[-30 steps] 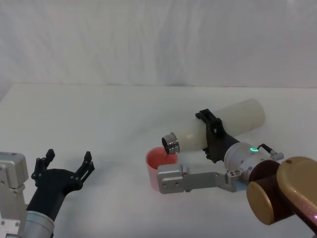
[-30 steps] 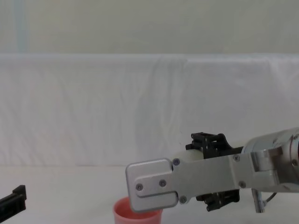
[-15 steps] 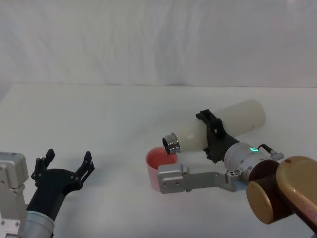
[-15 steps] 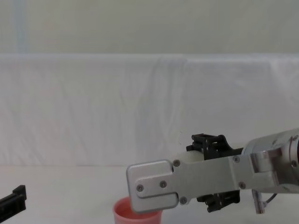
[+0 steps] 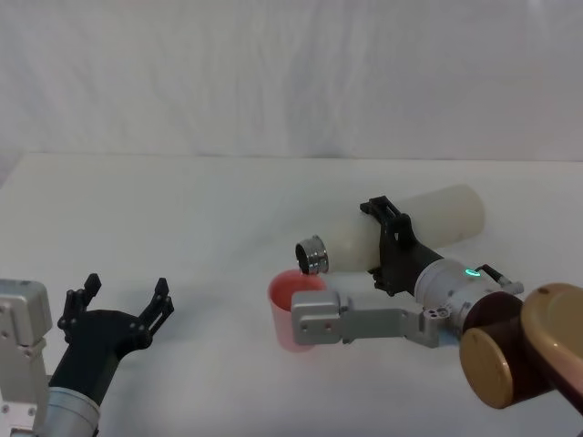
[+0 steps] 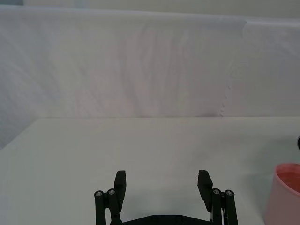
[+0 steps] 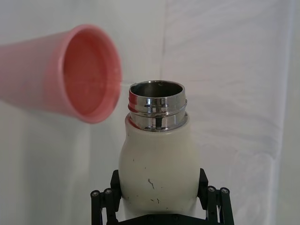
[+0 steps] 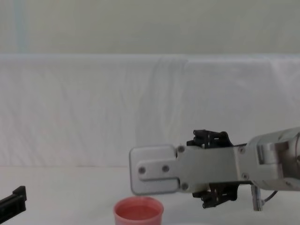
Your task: Grasp the thermos with one hand and pour water into the cup lid.
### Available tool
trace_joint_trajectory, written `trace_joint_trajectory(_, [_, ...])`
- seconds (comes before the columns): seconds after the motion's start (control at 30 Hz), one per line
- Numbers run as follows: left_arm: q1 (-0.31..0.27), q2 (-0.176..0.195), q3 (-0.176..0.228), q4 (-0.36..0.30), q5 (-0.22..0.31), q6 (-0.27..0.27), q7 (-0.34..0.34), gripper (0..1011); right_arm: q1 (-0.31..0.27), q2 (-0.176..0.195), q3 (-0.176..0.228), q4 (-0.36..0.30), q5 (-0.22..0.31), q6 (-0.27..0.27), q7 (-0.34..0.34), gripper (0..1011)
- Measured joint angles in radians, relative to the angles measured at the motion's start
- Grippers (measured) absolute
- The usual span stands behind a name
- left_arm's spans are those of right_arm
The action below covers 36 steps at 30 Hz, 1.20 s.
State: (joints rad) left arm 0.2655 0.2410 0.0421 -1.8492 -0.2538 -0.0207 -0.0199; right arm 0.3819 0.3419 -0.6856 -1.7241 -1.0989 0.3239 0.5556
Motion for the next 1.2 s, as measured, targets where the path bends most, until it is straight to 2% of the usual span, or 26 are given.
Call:
trace_joint_trajectory(0.43, [0.0, 0.0, 0.0, 0.0, 0.0, 0.0, 0.0, 1001, -0.063, -0.005, 0.08, -0.055, 0.134, -0.015, -0.062, 957])
trace_joint_trajectory(0.53, [0.0, 0.0, 0.0, 0.0, 0.0, 0.0, 0.0, 1001, -0.098, -0.007, 0.122, -0.078, 0.199, -0.028, -0.097, 957])
trace_joint_trajectory(0.57, [0.0, 0.0, 0.0, 0.0, 0.0, 0.0, 0.0, 1001, -0.098, -0.007, 0.122, -0.078, 0.199, -0.028, -0.097, 957])
trace_joint_trajectory(0.6, [0.0, 0.0, 0.0, 0.0, 0.0, 0.0, 0.0, 1001, -0.117, -0.011, 0.145, -0.088, 0.235, -0.036, -0.114, 957])
trace_joint_trajectory(0.77, [0.0, 0.0, 0.0, 0.0, 0.0, 0.0, 0.0, 1001, -0.164, -0.028, 0.207, -0.105, 0.337, -0.064, -0.161, 957])
trace_joint_trajectory(0.9, [0.0, 0.0, 0.0, 0.0, 0.0, 0.0, 0.0, 1001, -0.209, -0.051, 0.272, -0.111, 0.458, -0.1, -0.206, 957])
trace_joint_trajectory(1.03, [0.0, 0.0, 0.0, 0.0, 0.0, 0.0, 0.0, 1001, -0.232, -0.067, 0.308, -0.111, 0.528, -0.12, -0.227, 957])
trace_joint_trajectory(1.13, [0.0, 0.0, 0.0, 0.0, 0.0, 0.0, 0.0, 1001, -0.253, -0.09, 0.353, -0.109, 0.618, -0.139, -0.246, 957])
trace_joint_trajectory(1.2, [0.0, 0.0, 0.0, 0.0, 0.0, 0.0, 0.0, 1001, -0.257, -0.097, 0.367, -0.105, 0.651, -0.145, -0.251, 957])
